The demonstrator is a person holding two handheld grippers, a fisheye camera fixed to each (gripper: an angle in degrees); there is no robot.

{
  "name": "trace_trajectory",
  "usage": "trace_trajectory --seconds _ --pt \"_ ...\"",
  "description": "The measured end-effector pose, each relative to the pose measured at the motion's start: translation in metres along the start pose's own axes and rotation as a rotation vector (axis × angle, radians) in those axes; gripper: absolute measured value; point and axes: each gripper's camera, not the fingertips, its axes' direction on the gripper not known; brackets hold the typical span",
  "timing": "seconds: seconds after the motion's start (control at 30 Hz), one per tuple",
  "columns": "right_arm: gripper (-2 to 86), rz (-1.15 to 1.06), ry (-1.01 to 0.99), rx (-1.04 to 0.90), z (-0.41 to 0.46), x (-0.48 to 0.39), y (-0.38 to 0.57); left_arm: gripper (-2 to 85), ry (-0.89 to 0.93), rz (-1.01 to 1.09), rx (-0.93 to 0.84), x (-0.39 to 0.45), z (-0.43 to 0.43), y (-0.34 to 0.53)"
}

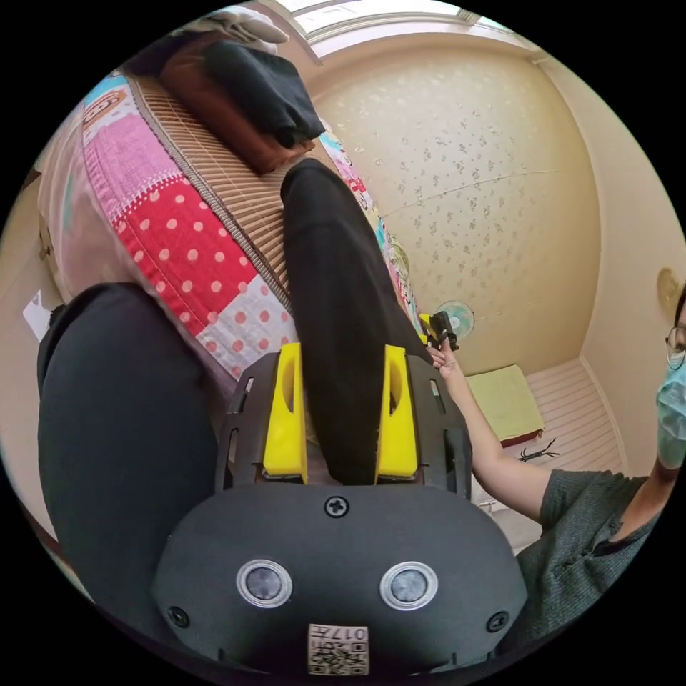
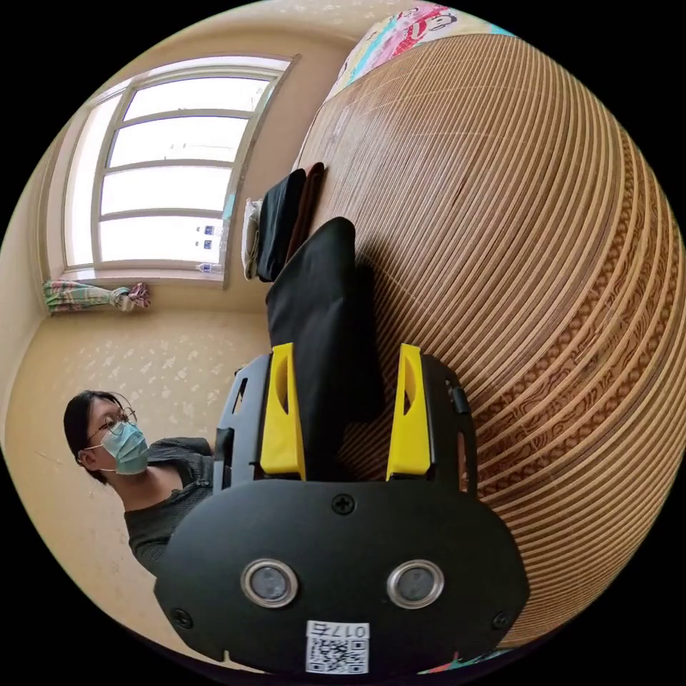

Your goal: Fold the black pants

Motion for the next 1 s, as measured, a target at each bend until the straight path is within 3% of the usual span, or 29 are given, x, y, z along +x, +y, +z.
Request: trace_trajectory --seconds 0.07,0.13,0.23,0.43,0.57,0.63,0.7,1.0 --pt "20.7 -0.007 -0.06 -0.065 0.002 0.011 -0.009 15.2 0.016 -0.002 -0.005 -0.005 -0.003 -0.005" --pt "21.4 -0.004 -0.288 -0.153 0.016 0.028 -0.025 14.9 0.023 0.004 -0.011 -0.006 -0.006 -0.01" --pt "20.2 -0.029 -0.394 -0.254 0.048 0.025 -0.046 14.8 0.033 0.005 -0.028 -0.008 -0.01 -0.017" --pt "13.1 -0.111 -0.131 -0.36 0.084 -0.024 -0.058 11.3 0.021 -0.039 -0.101 -0.014 -0.014 -0.032" --pt "11.5 -0.115 -0.119 -0.331 0.091 -0.048 -0.05 7.4 0.071 -0.072 -0.134 -0.017 -0.033 -0.035" --pt "10.8 -0.229 -0.121 -0.293 0.088 -0.09 -0.046 5.6 0.065 -0.062 -0.129 -0.011 -0.045 -0.032" --pt "10.4 -0.311 -0.127 -0.288 0.092 -0.125 -0.051 5.1 0.137 0.009 -0.058 0.007 -0.071 -0.03" --pt "9.0 -0.732 -0.013 -0.318 0.139 -0.363 -0.189 5.2 0.055 0.158 0.303 0.045 -0.177 -0.095"
